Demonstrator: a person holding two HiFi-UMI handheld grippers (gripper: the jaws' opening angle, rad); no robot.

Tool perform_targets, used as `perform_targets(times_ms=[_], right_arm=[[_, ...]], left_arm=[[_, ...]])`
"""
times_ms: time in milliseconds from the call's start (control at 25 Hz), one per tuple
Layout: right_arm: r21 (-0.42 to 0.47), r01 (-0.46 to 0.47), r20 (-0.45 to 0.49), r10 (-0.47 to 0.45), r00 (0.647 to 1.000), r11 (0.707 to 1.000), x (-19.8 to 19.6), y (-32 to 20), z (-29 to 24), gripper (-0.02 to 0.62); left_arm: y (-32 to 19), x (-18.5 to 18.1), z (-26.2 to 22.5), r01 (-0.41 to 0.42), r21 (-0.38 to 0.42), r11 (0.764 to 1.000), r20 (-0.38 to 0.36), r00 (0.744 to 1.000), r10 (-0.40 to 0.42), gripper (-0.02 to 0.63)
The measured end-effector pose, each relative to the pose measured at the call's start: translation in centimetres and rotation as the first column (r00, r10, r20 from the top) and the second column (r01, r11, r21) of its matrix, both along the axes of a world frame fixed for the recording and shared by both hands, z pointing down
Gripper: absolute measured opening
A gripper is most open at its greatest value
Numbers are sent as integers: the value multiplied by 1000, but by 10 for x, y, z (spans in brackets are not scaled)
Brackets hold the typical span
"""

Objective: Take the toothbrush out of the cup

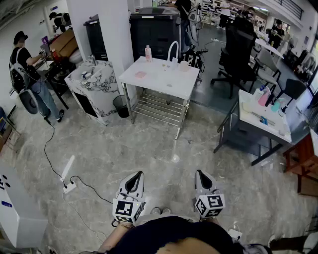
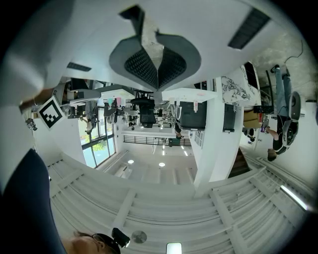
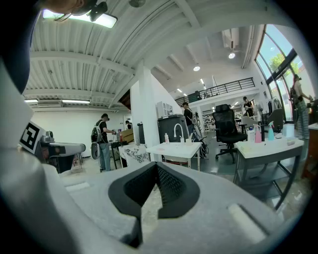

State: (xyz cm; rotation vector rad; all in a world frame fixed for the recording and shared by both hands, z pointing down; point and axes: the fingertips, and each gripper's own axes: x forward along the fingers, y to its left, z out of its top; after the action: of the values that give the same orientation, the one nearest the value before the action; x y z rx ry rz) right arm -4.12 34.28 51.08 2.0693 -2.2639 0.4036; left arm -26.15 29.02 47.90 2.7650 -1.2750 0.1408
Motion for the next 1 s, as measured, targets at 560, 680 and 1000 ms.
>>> perform_targets(times_ms=[560, 680, 1000], right_arm=[[-3, 13, -14, -13, 1000, 1000, 11, -9, 3, 6], [6, 16, 4, -16, 1000, 1000, 12, -13, 1, 6], [47, 58, 38, -59, 998, 997, 21, -29, 3, 31]], left_arm=[[-2, 17, 7, -14, -33, 999, 0, 1000, 14, 5], [-5, 14, 9, 1, -41, 999, 5, 1000, 0, 5], [-20, 20, 16, 25, -47, 999, 8, 1000, -25, 5]])
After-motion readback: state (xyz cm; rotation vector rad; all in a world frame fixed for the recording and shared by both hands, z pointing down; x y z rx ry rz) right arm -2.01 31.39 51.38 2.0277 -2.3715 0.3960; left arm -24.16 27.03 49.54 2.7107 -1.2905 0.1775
